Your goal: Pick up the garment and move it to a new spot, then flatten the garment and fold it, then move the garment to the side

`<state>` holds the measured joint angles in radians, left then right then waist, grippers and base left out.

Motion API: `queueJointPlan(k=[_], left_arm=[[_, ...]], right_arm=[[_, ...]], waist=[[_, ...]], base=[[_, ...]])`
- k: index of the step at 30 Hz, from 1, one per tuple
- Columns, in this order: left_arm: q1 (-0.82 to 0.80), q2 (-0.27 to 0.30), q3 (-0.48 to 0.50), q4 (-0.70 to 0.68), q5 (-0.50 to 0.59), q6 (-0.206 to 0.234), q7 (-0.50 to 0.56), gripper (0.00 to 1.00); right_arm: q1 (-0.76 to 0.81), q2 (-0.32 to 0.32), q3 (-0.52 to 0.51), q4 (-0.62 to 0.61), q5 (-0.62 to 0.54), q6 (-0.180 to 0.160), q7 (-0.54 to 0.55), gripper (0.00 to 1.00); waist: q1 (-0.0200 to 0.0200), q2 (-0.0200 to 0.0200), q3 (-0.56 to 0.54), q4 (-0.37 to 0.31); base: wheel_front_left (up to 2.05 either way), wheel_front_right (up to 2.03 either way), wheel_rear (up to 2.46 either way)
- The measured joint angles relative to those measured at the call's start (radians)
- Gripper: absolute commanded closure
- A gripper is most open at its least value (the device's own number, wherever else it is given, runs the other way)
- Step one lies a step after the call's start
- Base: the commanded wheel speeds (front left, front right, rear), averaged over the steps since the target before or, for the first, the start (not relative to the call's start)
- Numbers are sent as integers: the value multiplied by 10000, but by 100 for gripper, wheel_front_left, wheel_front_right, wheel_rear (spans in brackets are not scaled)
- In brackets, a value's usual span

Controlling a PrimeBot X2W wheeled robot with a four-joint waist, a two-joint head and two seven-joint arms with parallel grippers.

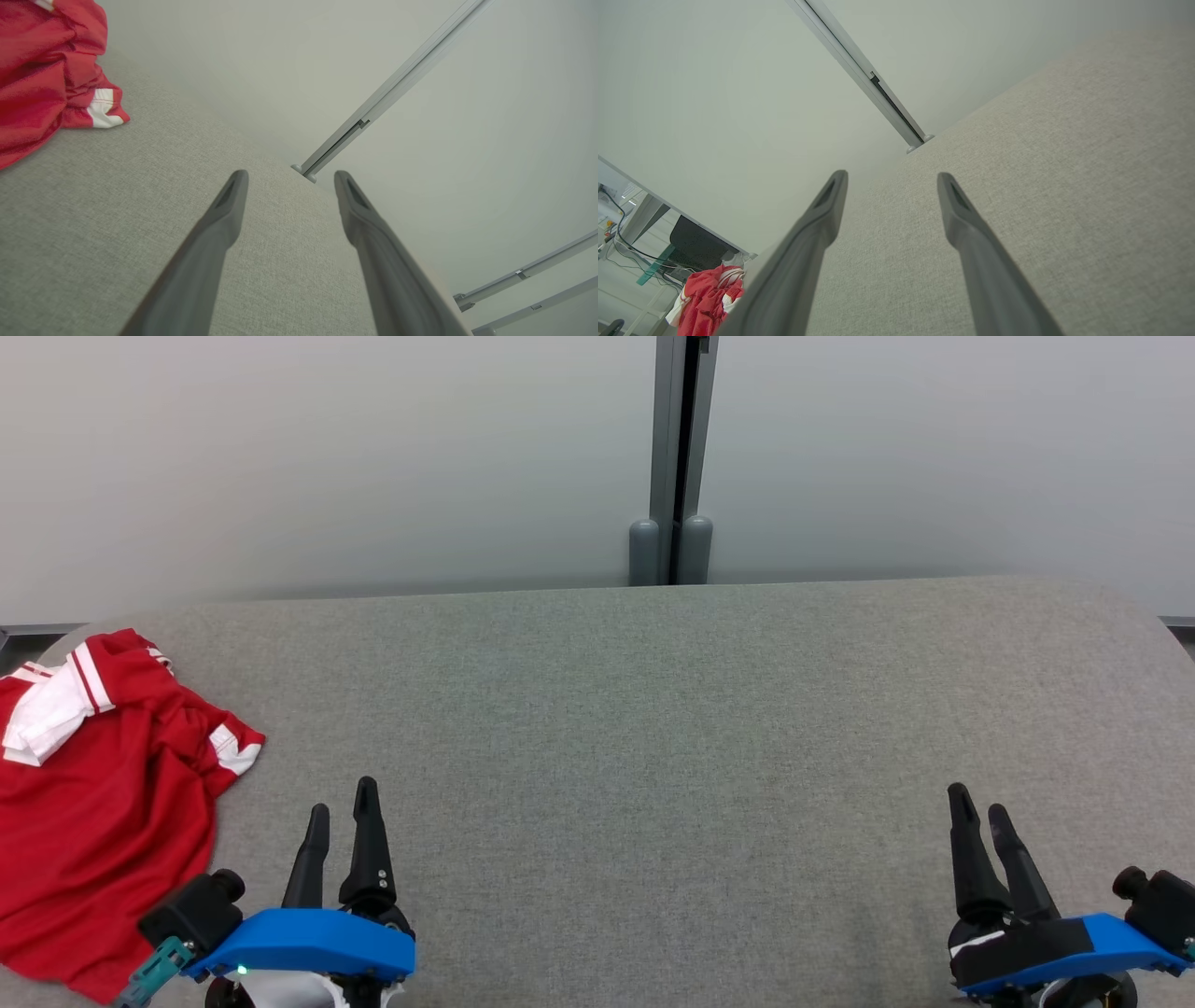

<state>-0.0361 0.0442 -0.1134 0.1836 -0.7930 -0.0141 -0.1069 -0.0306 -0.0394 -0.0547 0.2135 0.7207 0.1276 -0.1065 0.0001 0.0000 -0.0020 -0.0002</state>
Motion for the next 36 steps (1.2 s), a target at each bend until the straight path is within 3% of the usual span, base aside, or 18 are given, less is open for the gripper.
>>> queueJointPlan(k=[18, 36], left_arm=[[135, 56, -192, 571, 2550, 4, -474, 0], [248, 54, -276, 917, 3940, 146, -901, 0]], right_arm=[[47, -15, 288, 180, -2514, 13, -462, 0], [119, -33, 466, 393, -4259, 15, -892, 0]], waist=[[0, 1, 1, 39], [0, 0, -16, 56]], base=[[0, 0, 0], [0, 0, 0]])
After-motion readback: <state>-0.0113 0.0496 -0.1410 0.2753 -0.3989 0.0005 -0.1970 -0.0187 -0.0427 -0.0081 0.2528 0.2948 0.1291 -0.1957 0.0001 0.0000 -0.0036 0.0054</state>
